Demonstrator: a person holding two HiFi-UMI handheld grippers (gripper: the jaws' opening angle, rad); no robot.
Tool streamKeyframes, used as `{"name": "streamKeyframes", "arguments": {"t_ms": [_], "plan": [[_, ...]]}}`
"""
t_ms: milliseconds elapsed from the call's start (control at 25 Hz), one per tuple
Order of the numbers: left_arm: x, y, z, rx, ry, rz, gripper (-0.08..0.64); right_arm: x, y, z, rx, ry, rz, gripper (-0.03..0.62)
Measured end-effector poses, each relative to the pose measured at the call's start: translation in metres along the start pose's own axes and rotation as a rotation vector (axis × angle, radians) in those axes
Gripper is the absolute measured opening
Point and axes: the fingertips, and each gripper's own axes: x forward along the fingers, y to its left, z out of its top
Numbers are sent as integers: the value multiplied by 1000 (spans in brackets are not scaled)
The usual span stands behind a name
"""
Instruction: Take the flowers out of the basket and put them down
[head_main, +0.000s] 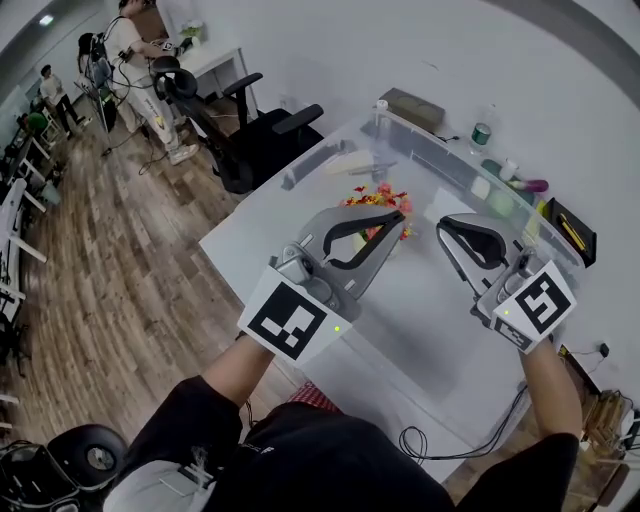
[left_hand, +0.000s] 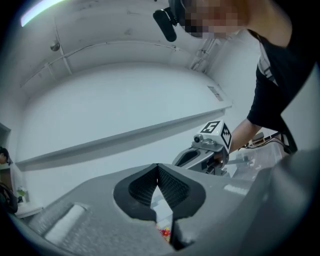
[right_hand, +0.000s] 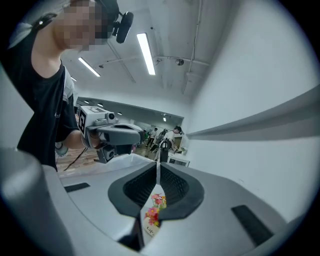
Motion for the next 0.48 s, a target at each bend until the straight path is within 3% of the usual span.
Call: {"name": "streamKeyframes", "arguments": {"t_ms": [80, 240, 480], "plan": [[4, 6, -4, -20, 3, -8, 2, 6, -3, -11, -1, 24, -5, 15], [17, 7, -15, 83, 37, -61, 2, 14, -10, -28, 30, 43, -3, 15], [31, 16, -37, 34, 50, -106, 2, 22, -18, -60, 78, 81, -21, 15]]}}
